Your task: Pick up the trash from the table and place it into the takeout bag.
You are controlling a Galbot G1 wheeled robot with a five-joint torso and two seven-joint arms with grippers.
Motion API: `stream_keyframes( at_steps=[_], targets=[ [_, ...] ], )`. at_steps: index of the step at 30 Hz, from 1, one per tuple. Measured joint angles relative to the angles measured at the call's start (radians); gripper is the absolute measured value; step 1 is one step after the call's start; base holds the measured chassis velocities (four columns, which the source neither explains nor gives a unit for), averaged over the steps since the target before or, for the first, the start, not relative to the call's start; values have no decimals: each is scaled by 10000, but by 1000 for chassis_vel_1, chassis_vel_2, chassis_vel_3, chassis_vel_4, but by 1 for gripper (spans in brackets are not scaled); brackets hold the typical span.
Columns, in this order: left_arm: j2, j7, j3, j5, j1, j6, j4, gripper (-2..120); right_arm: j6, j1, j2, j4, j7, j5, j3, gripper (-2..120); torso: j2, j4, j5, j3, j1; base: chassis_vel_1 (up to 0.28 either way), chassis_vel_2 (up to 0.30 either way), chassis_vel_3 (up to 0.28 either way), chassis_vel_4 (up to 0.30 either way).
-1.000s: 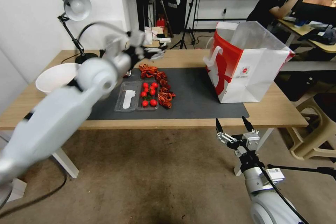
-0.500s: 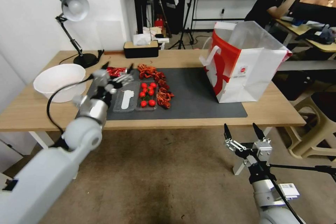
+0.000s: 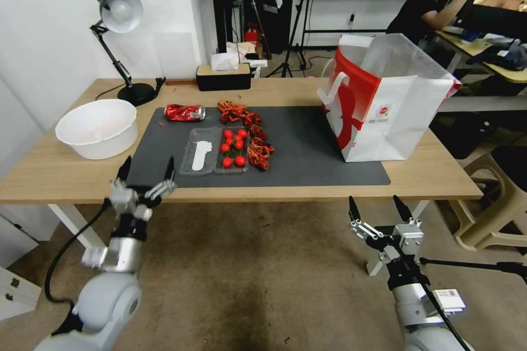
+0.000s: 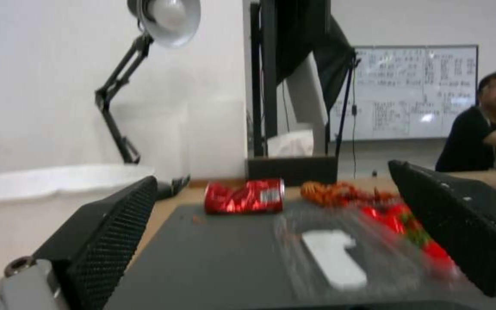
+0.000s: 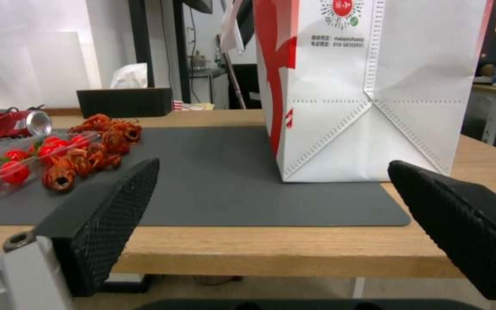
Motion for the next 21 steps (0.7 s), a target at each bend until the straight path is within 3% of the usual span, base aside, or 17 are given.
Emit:
stream_keyframes(
  at_steps=[6, 12, 17, 21],
  targets=[
    [-382, 250, -592, 136, 745, -3, -187, 100, -29, 31, -101, 11, -3, 137, -22, 100, 0, -1, 1, 0, 0, 0, 0, 0, 0],
    [-518, 280, -653, 215, 806, -64, -83, 100, -53, 123, -178, 3, -2, 201, -27, 100, 0, -1, -1, 1, 0, 0, 0, 0, 0],
    [-453, 284, -680, 112, 801, -59, -33, 100, -57, 143, -164, -6, -3, 204, -27, 100, 0, 1, 1, 1, 1, 0, 0, 0, 0],
    [96, 354, -605, -14, 124, 290, 86, 100, -57, 147, -145, -49, -13, 204, -47, 100, 0, 3, 1, 1, 1, 0, 0, 0, 0]
  ],
)
